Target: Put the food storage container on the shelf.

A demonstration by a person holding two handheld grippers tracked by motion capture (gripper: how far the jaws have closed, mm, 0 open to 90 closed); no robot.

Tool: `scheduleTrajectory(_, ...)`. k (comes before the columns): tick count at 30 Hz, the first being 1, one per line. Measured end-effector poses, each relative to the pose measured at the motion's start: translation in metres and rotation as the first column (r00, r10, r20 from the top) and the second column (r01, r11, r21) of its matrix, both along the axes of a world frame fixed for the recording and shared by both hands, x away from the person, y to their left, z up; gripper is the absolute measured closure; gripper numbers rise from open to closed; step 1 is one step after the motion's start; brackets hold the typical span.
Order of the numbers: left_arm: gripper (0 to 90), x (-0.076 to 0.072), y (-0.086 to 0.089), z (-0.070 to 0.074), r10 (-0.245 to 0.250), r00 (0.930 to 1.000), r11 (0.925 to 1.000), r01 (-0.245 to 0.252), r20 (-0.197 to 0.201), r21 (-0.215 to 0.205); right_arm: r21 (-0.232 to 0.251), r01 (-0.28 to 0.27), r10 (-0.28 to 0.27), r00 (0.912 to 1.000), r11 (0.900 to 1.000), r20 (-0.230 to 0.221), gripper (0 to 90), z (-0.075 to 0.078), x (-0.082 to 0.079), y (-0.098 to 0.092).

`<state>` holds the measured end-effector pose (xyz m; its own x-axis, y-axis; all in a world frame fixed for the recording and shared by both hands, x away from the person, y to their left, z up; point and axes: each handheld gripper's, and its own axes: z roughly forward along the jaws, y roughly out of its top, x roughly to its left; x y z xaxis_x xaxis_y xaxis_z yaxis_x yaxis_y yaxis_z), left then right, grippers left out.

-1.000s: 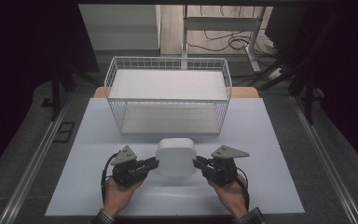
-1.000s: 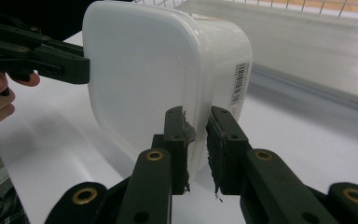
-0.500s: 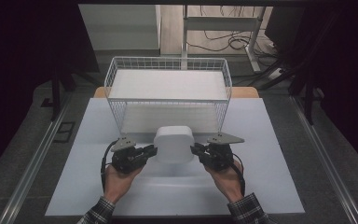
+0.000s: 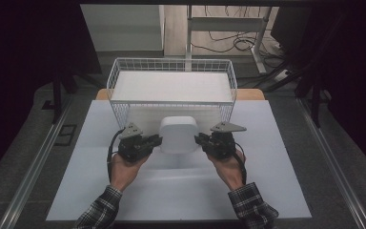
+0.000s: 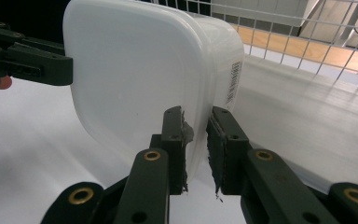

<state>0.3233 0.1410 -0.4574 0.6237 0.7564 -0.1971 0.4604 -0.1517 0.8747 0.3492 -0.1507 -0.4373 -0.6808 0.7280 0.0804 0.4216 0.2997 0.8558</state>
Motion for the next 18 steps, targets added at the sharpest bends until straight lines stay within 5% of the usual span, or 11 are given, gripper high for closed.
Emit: scheduleTrajectory(18, 78.6, 0.037, 0.0, -0.013, 0.034, 0.9984, 0.9992, -0.033, -0.045, 0.021, -0.013, 0.031, -0.032, 0.9985, 0.999, -0.043, 75.9, -0.015, 0.038, 0.009)
